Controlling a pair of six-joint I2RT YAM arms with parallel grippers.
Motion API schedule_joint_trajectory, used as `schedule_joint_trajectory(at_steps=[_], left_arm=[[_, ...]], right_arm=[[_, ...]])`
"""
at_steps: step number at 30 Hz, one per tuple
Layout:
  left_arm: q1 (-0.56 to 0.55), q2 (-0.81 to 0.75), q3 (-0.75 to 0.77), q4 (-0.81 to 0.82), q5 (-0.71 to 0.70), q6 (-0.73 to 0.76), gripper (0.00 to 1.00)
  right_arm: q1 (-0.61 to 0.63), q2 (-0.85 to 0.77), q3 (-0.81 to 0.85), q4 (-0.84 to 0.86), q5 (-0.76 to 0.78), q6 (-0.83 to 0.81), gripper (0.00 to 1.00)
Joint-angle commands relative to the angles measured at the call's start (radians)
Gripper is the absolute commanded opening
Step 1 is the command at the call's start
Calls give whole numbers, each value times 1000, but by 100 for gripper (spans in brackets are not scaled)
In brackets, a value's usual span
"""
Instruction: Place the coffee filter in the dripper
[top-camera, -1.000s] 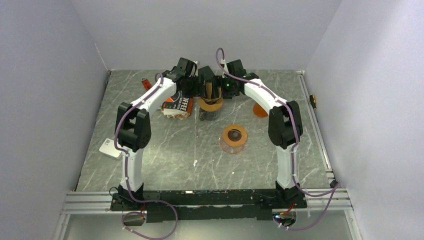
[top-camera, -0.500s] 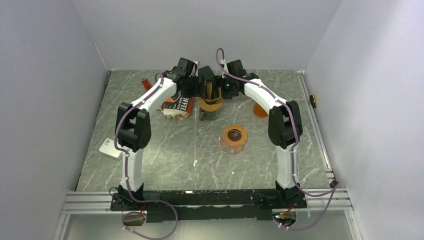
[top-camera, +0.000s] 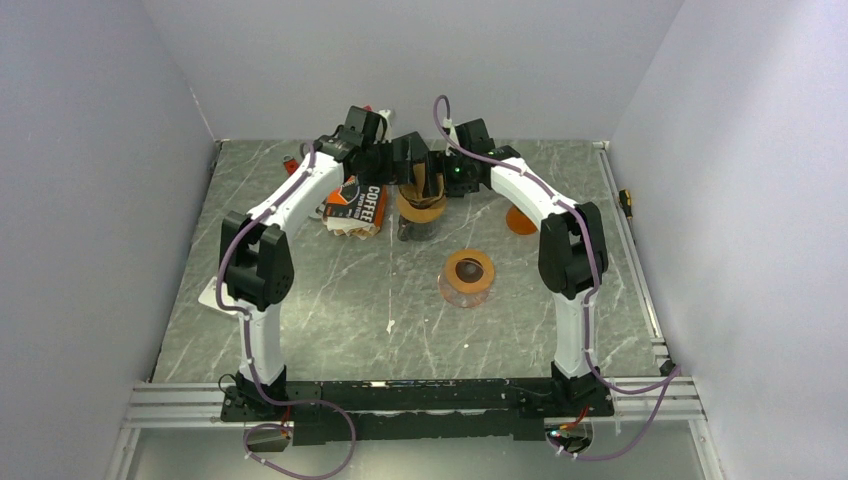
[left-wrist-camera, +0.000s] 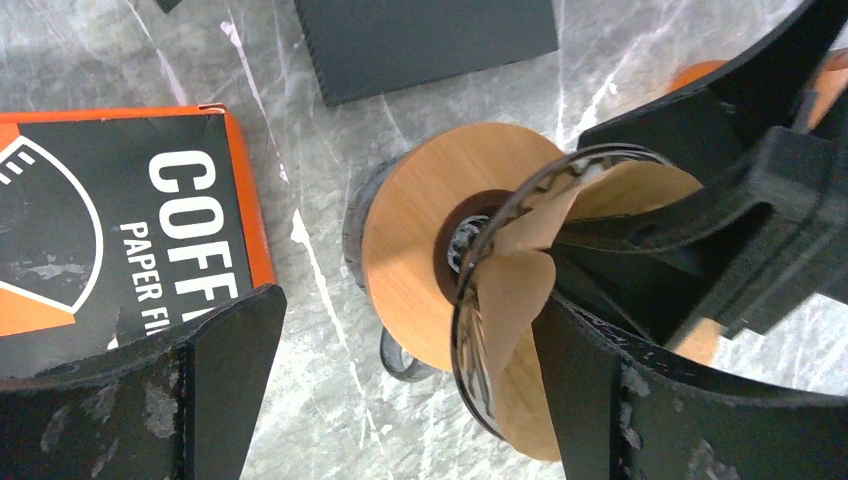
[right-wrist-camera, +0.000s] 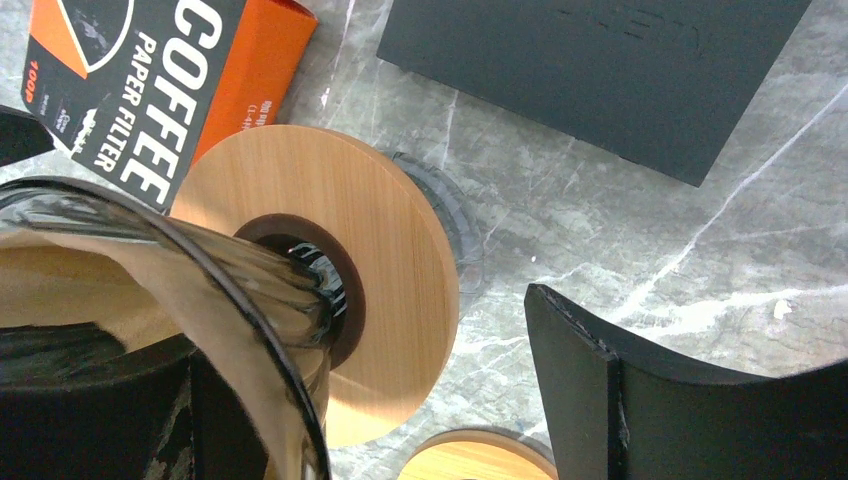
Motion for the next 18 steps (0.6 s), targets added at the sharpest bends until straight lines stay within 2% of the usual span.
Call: schedule_joint_trajectory(at_steps=[1, 18], left_arm=[[14, -88, 2, 49, 43, -23, 99], [40, -118, -50, 69, 67, -28, 98]], right_arm=[[-11, -82, 15, 4, -21, -14, 86], [-28, -166, -16, 25, -36, -2, 90]])
